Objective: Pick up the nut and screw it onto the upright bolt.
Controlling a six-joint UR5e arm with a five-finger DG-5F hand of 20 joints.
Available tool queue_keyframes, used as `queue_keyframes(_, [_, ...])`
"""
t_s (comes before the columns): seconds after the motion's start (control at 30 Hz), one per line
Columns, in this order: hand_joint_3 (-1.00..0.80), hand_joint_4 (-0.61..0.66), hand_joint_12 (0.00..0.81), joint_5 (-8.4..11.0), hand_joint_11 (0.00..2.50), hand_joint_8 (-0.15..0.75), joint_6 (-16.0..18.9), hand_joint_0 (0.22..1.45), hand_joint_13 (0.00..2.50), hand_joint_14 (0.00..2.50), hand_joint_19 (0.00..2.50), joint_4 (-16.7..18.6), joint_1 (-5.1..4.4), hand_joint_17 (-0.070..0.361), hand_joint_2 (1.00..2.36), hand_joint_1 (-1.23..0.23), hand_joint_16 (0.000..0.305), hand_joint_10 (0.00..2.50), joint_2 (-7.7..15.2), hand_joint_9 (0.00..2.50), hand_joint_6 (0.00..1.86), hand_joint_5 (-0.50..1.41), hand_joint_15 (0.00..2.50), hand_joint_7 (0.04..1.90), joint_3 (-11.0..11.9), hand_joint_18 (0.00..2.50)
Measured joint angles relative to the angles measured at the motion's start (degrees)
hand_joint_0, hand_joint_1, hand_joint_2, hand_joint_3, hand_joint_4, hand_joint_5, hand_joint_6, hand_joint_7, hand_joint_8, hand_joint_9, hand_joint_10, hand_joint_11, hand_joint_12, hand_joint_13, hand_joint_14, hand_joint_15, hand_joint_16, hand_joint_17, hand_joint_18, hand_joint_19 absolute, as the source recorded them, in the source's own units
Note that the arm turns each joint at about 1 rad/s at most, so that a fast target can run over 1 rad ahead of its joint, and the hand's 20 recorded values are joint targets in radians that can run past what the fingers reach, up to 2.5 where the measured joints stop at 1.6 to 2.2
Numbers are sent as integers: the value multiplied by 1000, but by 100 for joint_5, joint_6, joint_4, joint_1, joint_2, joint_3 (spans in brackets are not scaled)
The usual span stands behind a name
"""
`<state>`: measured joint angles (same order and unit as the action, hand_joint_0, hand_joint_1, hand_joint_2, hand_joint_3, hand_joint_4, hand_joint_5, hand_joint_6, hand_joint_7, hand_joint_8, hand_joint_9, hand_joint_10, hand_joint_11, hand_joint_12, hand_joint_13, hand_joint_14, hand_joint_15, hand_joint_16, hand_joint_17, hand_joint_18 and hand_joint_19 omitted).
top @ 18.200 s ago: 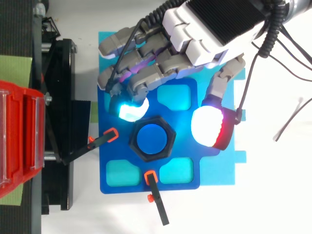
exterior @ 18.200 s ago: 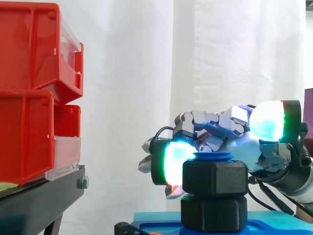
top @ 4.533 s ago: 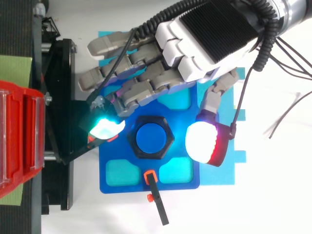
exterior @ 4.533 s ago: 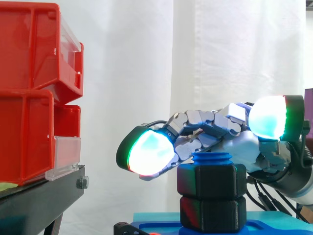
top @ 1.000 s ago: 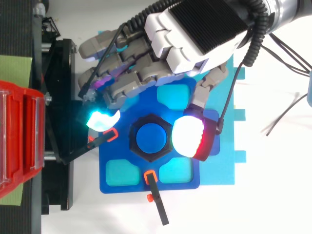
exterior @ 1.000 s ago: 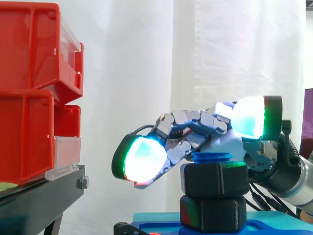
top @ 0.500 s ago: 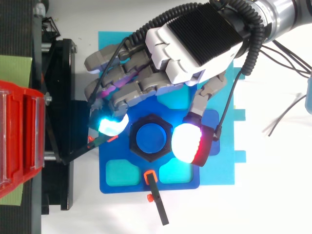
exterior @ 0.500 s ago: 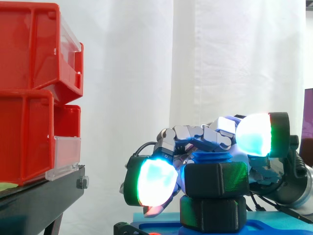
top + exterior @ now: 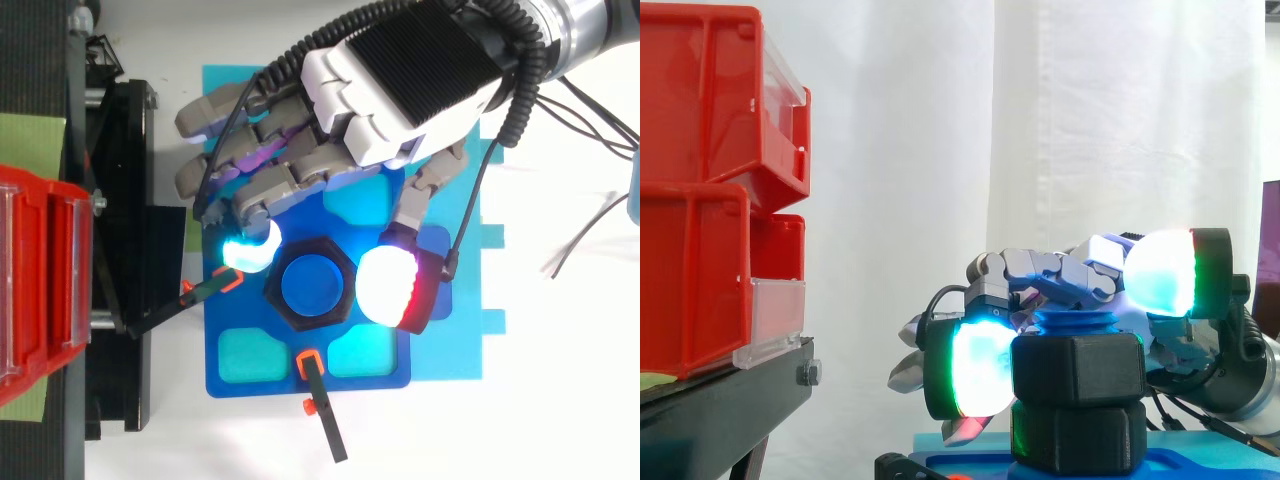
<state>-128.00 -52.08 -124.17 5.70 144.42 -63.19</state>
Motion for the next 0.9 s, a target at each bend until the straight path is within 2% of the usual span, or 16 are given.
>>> queue_keyframes(0.37, [-500, 149, 251, -32, 0, 255, 5, 504, 614, 0, 87, 7, 57, 66, 1000, -83, 29, 0, -1, 940, 665, -19, 0, 1233, 4, 386])
queue_keyframes(0.9, [-500, 131, 239, -89, 0, 258, 5, 506, 657, 0, 90, 6, 118, 62, 1000, -91, 27, 0, 0, 997, 718, -19, 0, 1122, 30, 420])
